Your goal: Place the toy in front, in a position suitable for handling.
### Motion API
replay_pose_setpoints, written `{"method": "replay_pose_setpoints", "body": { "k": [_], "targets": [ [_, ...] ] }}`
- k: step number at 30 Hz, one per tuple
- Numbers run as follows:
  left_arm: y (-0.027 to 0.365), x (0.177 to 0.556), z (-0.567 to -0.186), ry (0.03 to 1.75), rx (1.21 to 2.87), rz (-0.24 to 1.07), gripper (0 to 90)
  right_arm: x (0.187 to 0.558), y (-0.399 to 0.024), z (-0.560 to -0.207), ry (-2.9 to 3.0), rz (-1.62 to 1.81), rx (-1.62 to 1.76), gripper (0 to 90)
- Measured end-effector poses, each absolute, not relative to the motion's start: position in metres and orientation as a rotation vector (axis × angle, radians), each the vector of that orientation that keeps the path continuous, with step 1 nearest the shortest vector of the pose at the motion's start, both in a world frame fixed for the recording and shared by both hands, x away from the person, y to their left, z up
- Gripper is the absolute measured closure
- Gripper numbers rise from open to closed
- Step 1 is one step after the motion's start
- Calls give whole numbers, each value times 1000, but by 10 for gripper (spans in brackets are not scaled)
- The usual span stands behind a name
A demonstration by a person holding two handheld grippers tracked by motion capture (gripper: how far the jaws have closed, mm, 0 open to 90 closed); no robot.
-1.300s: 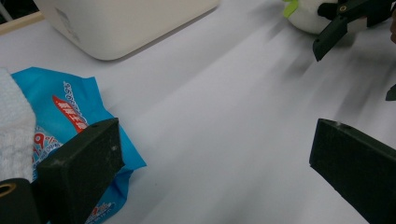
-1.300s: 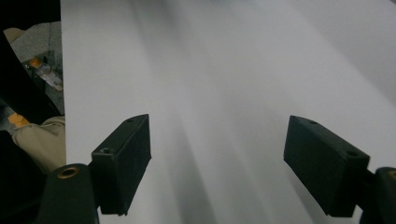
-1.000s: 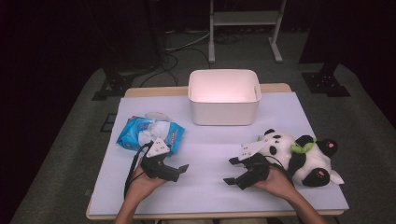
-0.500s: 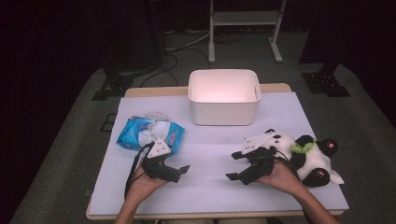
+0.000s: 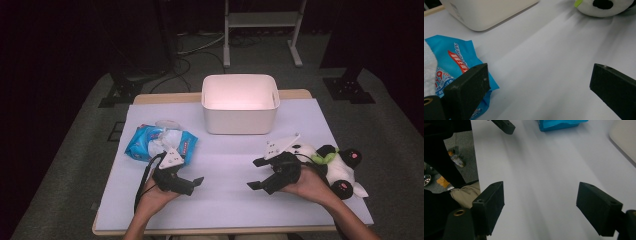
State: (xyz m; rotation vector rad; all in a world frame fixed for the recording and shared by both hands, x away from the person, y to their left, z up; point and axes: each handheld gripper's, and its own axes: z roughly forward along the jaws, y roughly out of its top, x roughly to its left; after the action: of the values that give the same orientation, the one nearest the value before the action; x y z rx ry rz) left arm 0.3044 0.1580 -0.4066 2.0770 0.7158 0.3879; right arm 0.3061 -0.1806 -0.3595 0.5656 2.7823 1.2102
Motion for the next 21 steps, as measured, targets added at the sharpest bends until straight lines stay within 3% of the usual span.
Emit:
{"method": "replay_pose_setpoints", "body": {
  "k": [21],
  "targets": [
    [156, 304, -407, 712, 2080, 388, 21, 304, -204, -323, 2772, 1143, 551, 195]
  ]
}}
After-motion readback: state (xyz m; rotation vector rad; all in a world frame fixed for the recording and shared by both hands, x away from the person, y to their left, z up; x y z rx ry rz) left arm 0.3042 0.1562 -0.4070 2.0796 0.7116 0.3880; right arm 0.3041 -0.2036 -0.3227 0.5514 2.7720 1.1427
